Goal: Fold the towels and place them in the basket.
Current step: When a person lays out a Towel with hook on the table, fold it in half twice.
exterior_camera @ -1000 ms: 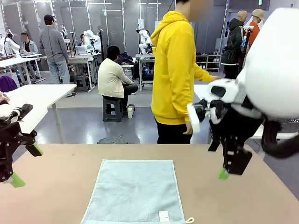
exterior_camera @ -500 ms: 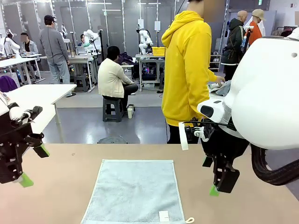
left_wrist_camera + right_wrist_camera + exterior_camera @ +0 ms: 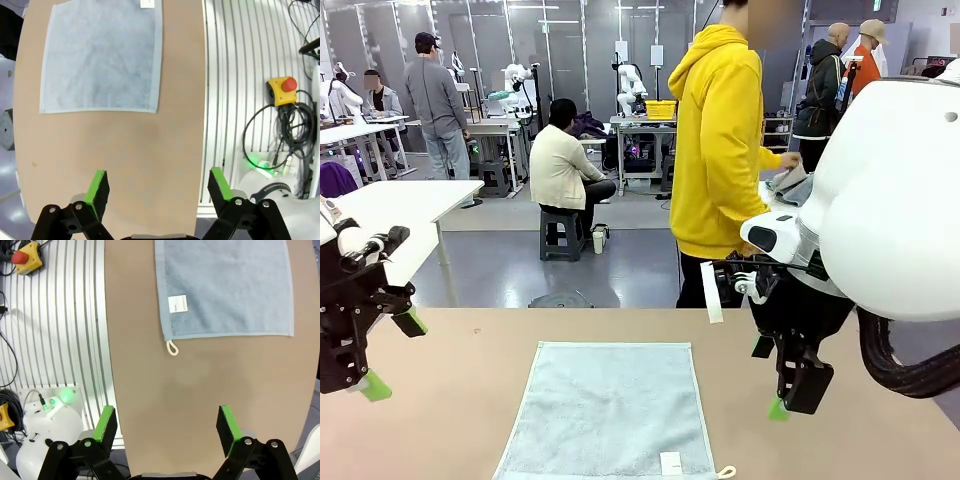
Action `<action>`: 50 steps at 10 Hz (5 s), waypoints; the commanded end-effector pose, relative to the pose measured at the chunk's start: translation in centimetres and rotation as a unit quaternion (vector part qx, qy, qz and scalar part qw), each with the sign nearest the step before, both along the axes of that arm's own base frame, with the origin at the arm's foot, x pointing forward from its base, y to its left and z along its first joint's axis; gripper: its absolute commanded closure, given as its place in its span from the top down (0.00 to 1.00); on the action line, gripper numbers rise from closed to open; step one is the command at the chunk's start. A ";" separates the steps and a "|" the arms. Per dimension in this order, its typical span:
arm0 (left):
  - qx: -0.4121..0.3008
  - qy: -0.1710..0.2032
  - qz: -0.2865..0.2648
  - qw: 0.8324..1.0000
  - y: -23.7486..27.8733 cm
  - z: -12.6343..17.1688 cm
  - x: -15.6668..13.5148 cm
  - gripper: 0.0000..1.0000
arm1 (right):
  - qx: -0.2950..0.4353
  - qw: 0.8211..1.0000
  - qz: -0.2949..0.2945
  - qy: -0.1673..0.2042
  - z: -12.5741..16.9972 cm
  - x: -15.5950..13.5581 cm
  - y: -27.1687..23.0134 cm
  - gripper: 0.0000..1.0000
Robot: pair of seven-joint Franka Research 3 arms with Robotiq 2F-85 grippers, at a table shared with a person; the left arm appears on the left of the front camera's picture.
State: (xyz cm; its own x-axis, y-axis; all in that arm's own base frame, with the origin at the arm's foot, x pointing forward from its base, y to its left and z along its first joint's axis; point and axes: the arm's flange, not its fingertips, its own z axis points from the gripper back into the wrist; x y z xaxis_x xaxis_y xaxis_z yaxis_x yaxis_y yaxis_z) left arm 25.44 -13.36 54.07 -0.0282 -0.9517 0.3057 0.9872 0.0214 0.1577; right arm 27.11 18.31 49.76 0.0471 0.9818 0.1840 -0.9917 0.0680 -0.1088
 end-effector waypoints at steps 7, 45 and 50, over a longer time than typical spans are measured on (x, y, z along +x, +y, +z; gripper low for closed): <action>0.063 -0.008 0.014 0.998 -8.3 -10.1 2.4 1.00 | -0.076 0.997 -0.007 0.019 -8.4 1.0 5.9 1.00; 0.129 0.077 0.007 0.989 -8.5 -25.0 4.5 0.00 | -0.075 0.995 -0.021 0.064 -20.8 2.5 6.2 0.00; 0.082 0.099 -0.016 0.992 -8.6 -19.7 5.2 0.00 | -0.058 0.995 0.019 0.079 -15.0 3.1 6.3 0.00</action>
